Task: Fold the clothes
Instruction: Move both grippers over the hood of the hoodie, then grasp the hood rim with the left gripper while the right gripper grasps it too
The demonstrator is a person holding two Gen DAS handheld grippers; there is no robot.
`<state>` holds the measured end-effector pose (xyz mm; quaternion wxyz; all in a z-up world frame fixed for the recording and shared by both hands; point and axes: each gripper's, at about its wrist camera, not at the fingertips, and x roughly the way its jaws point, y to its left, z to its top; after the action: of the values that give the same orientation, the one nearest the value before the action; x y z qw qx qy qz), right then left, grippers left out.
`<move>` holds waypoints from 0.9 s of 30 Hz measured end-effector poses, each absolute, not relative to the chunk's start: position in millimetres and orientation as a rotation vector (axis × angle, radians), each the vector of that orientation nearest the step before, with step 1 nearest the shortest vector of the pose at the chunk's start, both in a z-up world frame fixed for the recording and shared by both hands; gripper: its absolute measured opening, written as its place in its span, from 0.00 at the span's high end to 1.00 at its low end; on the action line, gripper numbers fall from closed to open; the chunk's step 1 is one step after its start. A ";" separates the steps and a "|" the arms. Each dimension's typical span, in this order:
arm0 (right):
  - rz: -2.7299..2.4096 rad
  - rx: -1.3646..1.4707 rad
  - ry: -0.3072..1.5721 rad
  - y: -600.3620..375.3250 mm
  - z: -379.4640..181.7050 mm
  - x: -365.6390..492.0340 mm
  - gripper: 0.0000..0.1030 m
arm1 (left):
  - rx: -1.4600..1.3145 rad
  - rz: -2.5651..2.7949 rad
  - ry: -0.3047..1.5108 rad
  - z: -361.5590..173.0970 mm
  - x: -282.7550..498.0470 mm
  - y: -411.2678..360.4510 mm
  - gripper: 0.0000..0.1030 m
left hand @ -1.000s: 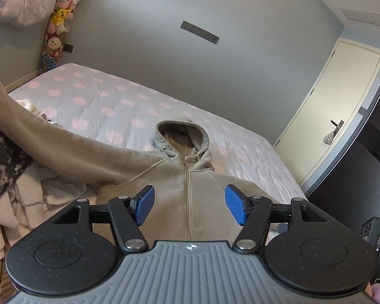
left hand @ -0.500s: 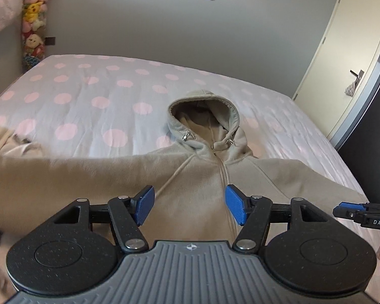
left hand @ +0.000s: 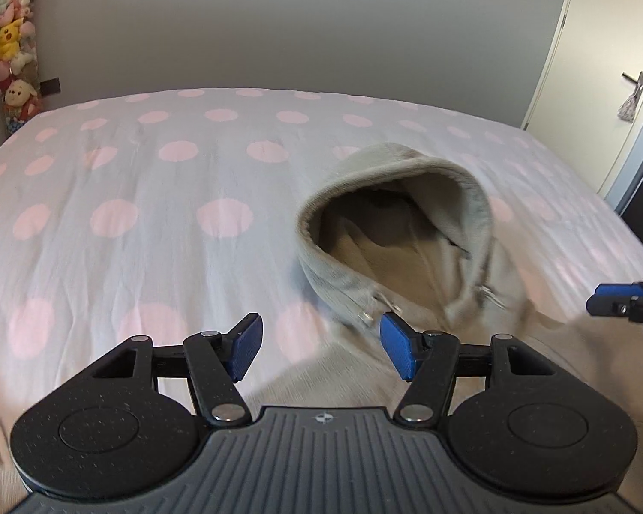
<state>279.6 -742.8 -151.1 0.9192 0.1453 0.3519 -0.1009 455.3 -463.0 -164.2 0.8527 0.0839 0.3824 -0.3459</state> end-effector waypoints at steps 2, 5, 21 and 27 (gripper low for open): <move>-0.217 0.283 0.714 -752.2 -157.8 306.3 0.41 | 0.201 -0.715 0.800 -173.2 476.9 -473.6 0.42; -0.226 0.244 0.703 -763.2 -165.5 342.4 0.41 | 0.223 -0.689 0.785 -183.1 503.3 -489.3 0.42; -0.315 0.232 0.715 -786.1 -175.1 417.0 0.89 | 0.305 -0.699 0.784 -213.1 545.2 -543.5 0.89; -0.268 -0.386 0.771 -740.5 -133.6 387.2 0.89 | 0.392 -0.826 0.645 -187.0 522.2 -538.3 0.91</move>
<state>387.2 -740.5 -133.6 0.8999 -0.1866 0.3724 -0.1293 522.2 -538.3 -187.0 0.8476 0.1857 0.3058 -0.3919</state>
